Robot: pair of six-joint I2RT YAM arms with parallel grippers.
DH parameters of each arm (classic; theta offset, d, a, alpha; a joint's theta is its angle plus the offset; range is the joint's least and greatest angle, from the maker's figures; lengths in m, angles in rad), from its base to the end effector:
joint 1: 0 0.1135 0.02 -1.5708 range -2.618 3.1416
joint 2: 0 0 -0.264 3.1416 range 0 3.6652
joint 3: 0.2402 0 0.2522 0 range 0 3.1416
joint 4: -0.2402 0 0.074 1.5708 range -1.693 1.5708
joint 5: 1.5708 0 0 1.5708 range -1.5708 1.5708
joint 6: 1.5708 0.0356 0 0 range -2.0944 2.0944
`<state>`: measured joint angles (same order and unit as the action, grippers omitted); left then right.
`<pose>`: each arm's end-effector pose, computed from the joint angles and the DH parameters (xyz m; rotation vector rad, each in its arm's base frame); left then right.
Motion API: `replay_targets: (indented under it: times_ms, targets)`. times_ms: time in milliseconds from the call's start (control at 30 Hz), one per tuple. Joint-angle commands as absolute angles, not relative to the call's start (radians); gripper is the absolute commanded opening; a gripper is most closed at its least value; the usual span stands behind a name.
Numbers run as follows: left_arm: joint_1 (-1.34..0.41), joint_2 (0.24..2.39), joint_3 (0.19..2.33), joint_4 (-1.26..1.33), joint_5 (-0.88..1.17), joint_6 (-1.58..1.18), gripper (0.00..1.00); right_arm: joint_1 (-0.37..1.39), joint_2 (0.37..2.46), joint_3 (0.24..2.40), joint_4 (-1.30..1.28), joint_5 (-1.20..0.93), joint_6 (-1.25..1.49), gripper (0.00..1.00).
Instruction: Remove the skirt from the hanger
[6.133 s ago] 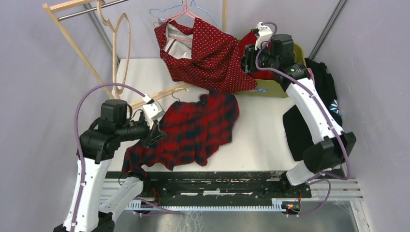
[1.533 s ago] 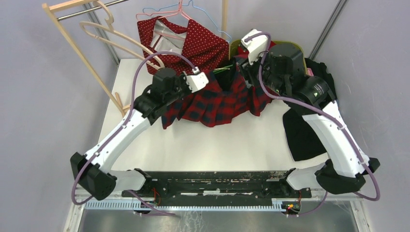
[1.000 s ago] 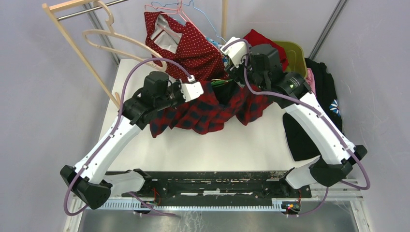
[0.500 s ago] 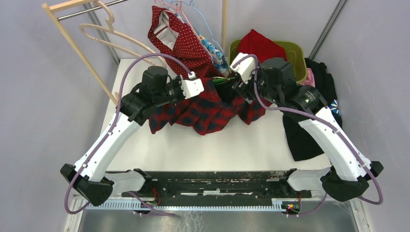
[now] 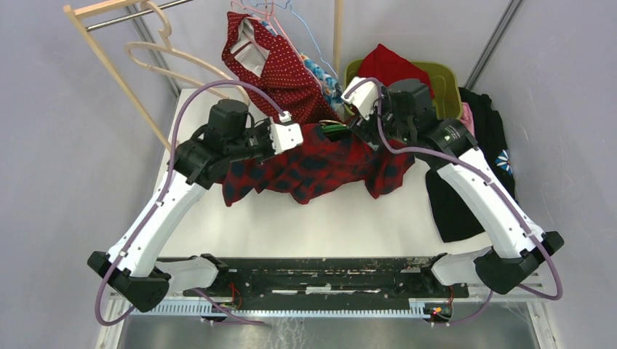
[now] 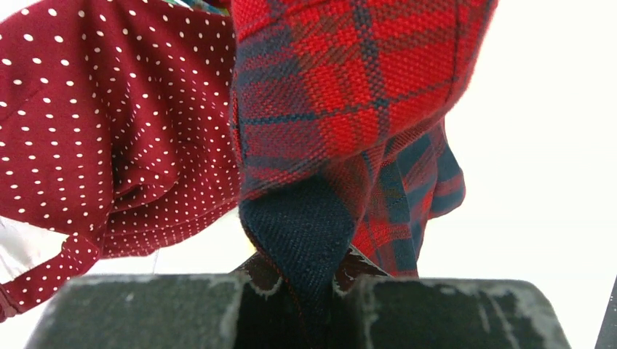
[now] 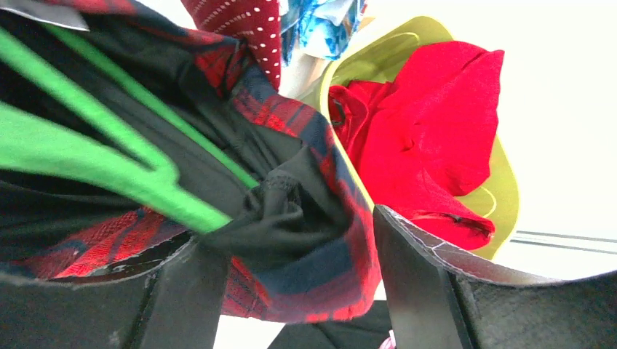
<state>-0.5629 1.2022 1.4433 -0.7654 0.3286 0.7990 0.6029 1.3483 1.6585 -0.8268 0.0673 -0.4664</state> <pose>0.1982 -0.1387 0.4226 1.4506 1.4773 -0.1993 0.2253 0.1522 0.4488 -1.0276 1.8155 0.0127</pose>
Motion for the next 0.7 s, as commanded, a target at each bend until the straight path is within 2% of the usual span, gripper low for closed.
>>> replay_targets:
  times_ms: [0,167,233,267,333,433,667]
  targets:
    - [-0.568,1.113,1.525,-0.634,0.446,0.780,0.03,0.567,1.372,1.670,-0.733,0.047,-0.527,0.75]
    - [-0.568,1.108,1.531,-0.623,0.437,0.791,0.03,0.537,1.404,1.665,-0.719,-0.164,-0.495,0.74]
    - [-0.568,1.110,1.527,-0.613,0.431,0.792,0.03,0.538,1.420,1.662,-0.735,-0.270,-0.464,0.65]
    - [-0.568,1.110,1.523,-0.607,0.425,0.792,0.03,0.537,1.425,1.661,-0.737,-0.313,-0.434,0.47]
    - [-0.568,1.113,1.514,-0.598,0.415,0.794,0.03,0.538,1.427,1.651,-0.733,-0.355,-0.373,0.02]
    - [-0.568,1.121,1.502,-0.582,0.401,0.795,0.03,0.538,1.403,1.633,-0.745,-0.357,-0.385,0.01]
    - [-0.568,1.147,1.458,-0.529,0.350,0.789,0.03,0.504,1.387,1.655,-0.681,-0.111,-0.382,0.01]
